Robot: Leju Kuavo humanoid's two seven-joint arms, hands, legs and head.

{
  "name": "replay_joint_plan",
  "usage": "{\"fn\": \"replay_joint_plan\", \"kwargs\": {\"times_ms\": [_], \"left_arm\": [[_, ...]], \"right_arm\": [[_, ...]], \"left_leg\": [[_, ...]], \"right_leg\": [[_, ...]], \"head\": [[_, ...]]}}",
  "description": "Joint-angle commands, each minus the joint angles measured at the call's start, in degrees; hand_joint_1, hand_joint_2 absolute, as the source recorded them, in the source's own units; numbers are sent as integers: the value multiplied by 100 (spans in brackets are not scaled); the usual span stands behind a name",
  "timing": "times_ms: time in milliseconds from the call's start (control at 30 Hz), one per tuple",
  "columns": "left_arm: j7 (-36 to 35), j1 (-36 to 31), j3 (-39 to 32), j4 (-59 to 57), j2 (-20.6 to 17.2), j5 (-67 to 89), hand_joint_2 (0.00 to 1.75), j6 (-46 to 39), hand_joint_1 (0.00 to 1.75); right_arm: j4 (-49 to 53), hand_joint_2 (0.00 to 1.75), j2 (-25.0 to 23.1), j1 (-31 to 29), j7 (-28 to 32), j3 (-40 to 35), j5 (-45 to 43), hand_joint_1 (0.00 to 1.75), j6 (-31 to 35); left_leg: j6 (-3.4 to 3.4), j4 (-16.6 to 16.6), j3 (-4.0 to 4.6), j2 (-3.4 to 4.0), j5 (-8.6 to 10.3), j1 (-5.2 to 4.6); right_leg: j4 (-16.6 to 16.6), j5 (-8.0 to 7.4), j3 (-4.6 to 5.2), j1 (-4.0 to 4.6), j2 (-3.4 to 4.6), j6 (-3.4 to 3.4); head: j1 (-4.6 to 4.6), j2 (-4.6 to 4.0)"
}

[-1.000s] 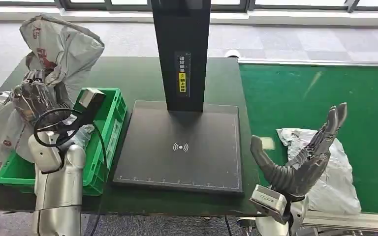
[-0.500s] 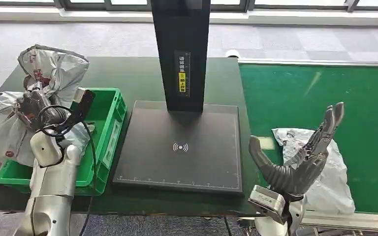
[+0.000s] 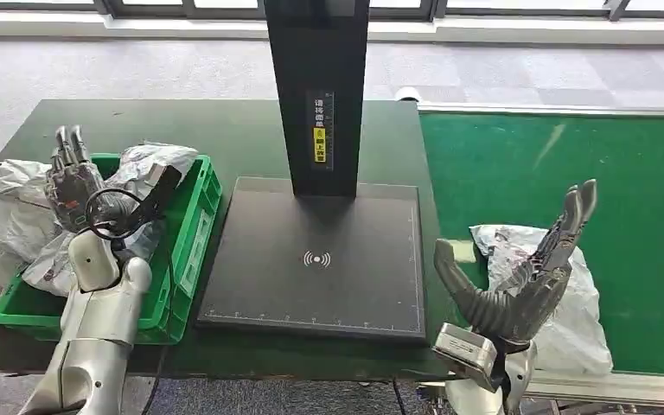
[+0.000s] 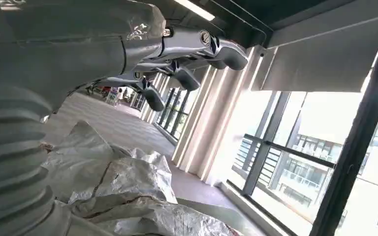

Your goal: Moved the parcel from conveyor to table for the left to box.

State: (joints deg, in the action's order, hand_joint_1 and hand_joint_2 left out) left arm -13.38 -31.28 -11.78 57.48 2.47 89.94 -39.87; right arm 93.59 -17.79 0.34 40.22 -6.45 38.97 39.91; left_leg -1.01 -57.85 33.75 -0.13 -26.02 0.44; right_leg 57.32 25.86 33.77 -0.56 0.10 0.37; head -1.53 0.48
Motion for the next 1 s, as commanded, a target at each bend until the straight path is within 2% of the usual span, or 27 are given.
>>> {"fn": "replay_joint_plan", "kwargs": {"times_ms": [33, 100, 200, 233, 333, 433, 500, 600, 700, 1000], "left_arm": [[382, -281, -439, -70, 199, -35, 175, -13, 0], [382, -281, -439, -70, 199, -35, 175, -13, 0], [892, -238, -807, 308, 452, -138, 175, -13, 0], [1288, -193, -1094, 614, 627, -252, 175, -13, 0], [1651, -172, -1385, 790, 789, -342, 175, -13, 0], [2807, -287, -2226, 1073, 1210, -848, 175, -13, 0], [2807, -287, -2226, 1073, 1210, -848, 175, -13, 0], [4083, -630, -3293, 930, 1634, -1267, 175, -13, 0], [4410, -825, -3737, 903, 1753, -1095, 175, -13, 0], [4561, -839, -3790, 871, 1749, -1209, 175, -13, 0]], "right_arm": [[-419, 175, -221, -48, -22, 130, -1, 0, 9], [-419, 175, -221, -48, -22, 130, -1, 0, 9], [-438, 175, -221, -65, -22, 192, -11, 0, 9], [-485, 175, -221, -69, -22, 231, 0, 0, 9], [-502, 175, -221, -77, -22, 243, -6, 0, 9], [-550, 175, -221, -95, -22, 300, 9, 0, 9], [-550, 175, -221, -95, -22, 300, 9, 0, 9], [-617, 175, -221, -140, -22, 392, 21, 0, 9], [-623, 175, -221, -154, -22, 401, -2, 0, 9], [-627, 175, -221, -155, -22, 428, 4, 0, 9]], "left_leg": [[0, 1, -1, -2, 2, 3], [2, 7, -6, -5, 4, 5], [3, 2, -4, -3, 0, 5], [4, 4, -6, -1, 1, 4], [4, 4, -6, 2, -1, 2], [3, 1, -3, 4, -1, 2], [2, 2, -3, 6, -1, 4], [1, -1, -1, 0, 0, 3], [1, 1, -2, 1, 1, 6], [3, 11, -11, 0, 3, 0]], "right_leg": [[-2, -1, -3, 4, -4, -2], [-10, -2, -10, 7, -8, -3], [-5, -1, -8, 6, -6, -1], [-8, -1, -10, 5, -4, -1], [-5, 0, -9, 3, 0, -1], [-3, -1, -6, 2, 0, 0], [-5, -2, -6, 4, 4, -2], [-3, -1, -4, 4, -2, -2], [-7, -4, -7, 8, -2, -3], [-10, -2, -14, 2, -5, -2]], "head": [[0, 0], [0, 0], [-2, 0], [0, 0], [0, 0], [0, 0], [0, 0], [0, 0], [0, 0], [0, 0]]}}
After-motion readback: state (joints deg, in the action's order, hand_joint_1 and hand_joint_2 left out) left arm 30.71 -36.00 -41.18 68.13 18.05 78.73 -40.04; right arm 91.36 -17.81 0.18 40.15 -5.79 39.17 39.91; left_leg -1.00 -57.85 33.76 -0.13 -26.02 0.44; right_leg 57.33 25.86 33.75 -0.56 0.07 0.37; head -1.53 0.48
